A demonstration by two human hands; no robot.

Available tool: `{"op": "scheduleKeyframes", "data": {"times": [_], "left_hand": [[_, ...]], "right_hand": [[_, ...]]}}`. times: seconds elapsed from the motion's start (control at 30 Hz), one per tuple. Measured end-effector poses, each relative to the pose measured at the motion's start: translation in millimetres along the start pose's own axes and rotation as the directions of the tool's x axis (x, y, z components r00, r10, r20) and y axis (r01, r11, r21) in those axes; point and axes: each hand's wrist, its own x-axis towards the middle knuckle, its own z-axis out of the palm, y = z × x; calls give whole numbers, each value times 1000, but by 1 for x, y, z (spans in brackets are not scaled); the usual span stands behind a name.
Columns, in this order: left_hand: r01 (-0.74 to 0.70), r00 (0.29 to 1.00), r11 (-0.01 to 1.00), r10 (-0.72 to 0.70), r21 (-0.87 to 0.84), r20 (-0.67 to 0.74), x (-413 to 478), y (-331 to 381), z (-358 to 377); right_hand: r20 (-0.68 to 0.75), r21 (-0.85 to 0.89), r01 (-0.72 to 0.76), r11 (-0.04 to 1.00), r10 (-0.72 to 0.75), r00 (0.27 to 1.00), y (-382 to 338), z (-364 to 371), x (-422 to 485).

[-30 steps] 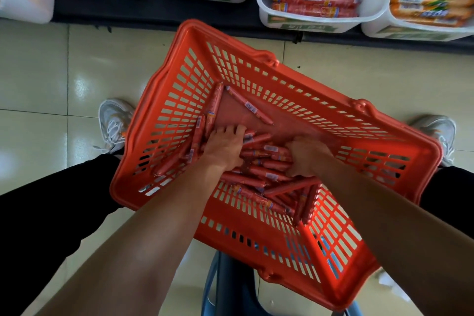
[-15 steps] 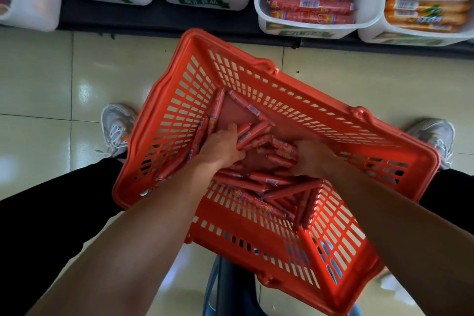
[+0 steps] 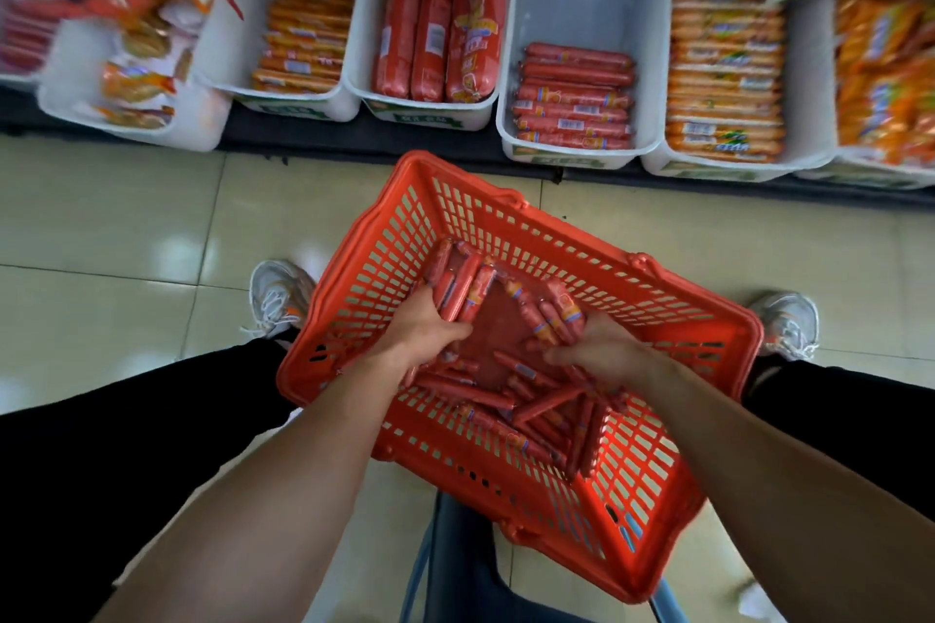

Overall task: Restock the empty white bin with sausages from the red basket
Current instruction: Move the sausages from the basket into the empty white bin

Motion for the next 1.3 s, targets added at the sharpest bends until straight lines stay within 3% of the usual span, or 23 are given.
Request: {"op": "scheduleKeyframes", "data": {"times": [0.17,0.5,0.73,0.97,1.1,1.2,1.3], "left_hand": [[-39,998,996,34,-83,-52,-39,33,-27],[-248,960,936,202,-250,-196,-81,101,-72],[-288,930,923,208,-254,-302,-36,143,-108],[-336,913,890,227,-310,-338,31,164,-145],[-347,904,884,226,-314,-363,72,165,-157],[-345,904,899,241,-271,-353,94,166,-165],[-343,899,906,240,-249,-366,108,171,-169]], "right_hand": [[-86,-46,134,990,-137,987,-44,-21,-49],[-284,-93,309,946,-323,903,-122,-90,-104],[-389,-164,299,940,-340,856,-173,-153,-66],[-468,-170,250,953,-301,831,-223,-186,39],[-405,-371,177,912,-330,853,-226,-192,92],[-271,-580,106,808,-314,910,-208,-196,115],[-144,-654,129,746,-290,946,-193,-196,121]]}}
